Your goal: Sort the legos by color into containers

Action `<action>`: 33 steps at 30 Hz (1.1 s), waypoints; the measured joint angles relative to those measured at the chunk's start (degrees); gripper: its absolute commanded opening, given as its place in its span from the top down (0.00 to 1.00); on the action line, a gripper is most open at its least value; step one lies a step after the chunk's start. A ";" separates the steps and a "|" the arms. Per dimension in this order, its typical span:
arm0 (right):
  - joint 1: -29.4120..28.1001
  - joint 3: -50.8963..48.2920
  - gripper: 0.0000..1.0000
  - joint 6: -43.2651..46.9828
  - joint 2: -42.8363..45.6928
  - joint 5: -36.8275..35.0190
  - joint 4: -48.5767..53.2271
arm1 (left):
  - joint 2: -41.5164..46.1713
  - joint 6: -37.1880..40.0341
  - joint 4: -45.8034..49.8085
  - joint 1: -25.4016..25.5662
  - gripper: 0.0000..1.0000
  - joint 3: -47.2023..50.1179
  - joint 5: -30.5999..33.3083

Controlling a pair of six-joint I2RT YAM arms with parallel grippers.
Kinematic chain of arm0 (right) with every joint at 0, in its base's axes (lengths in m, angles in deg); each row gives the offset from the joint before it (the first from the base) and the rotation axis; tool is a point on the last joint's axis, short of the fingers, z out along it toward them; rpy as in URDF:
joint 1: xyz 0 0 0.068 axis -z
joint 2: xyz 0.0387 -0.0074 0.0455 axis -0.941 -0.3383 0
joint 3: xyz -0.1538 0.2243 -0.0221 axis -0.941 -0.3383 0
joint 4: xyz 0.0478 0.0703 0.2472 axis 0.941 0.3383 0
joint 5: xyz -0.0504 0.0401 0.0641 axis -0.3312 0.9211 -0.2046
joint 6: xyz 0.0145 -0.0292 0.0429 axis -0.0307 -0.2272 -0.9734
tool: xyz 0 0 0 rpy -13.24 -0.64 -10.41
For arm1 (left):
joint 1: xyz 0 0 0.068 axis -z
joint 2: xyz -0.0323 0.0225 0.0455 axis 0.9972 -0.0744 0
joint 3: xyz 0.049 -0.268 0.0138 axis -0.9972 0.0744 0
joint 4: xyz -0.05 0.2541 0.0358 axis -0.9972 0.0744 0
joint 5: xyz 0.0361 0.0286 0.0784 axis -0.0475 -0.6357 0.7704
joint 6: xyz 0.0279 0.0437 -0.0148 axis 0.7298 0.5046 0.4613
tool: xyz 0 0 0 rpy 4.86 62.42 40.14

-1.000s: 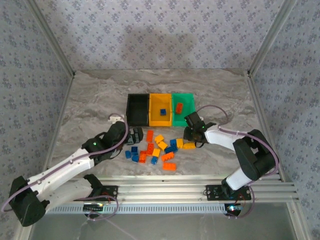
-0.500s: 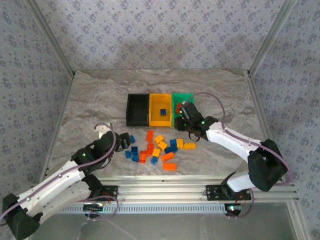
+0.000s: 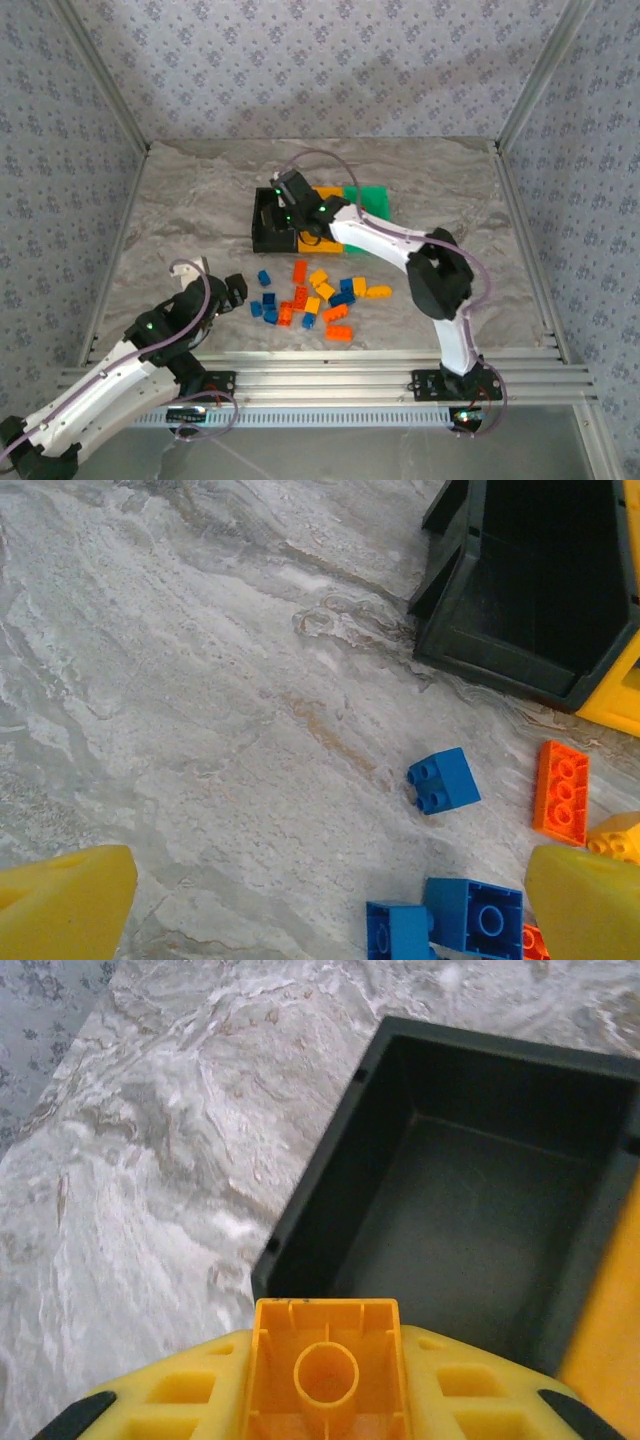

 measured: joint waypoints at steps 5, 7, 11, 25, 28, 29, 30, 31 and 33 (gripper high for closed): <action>0.26 10.05 0.57 -0.96 -9.07 0.04 4.13 | 0.22 -0.02 1.18 -0.04 0.00 0.07 -0.48; 0.44 12.44 0.50 -1.79 -11.30 0.04 5.42 | 0.26 0.00 1.20 -0.04 0.00 0.07 -0.66; 0.83 13.33 0.40 -2.47 -12.22 0.28 6.95 | 0.26 0.04 1.05 -0.15 0.00 0.07 -1.55; 1.57 -8.02 0.28 -3.13 12.11 -1.49 1.53 | -8.15 3.67 -2.38 -0.42 0.00 -2.45 -6.75; 2.10 -17.03 0.26 -3.50 22.38 -2.47 -0.26 | -13.25 5.07 -4.79 -0.55 0.04 -4.33 -8.55; 2.32 -19.76 0.26 -3.54 25.22 -2.89 -0.63 | -15.32 5.62 -6.01 -0.70 0.08 -4.98 -9.40; 2.64 -23.47 0.26 -3.63 28.44 -3.23 -1.99 | -17.66 6.36 -7.13 -0.76 0.11 -5.53 -10.45; 2.93 -26.64 0.26 -3.80 31.10 -3.58 -2.14 | -20.15 6.99 -8.24 -0.85 0.13 -6.16 -11.43; 3.61 -32.57 0.26 -4.24 35.56 -4.15 -2.14 | -25.24 8.22 -10.29 -1.14 0.17 -7.52 -13.35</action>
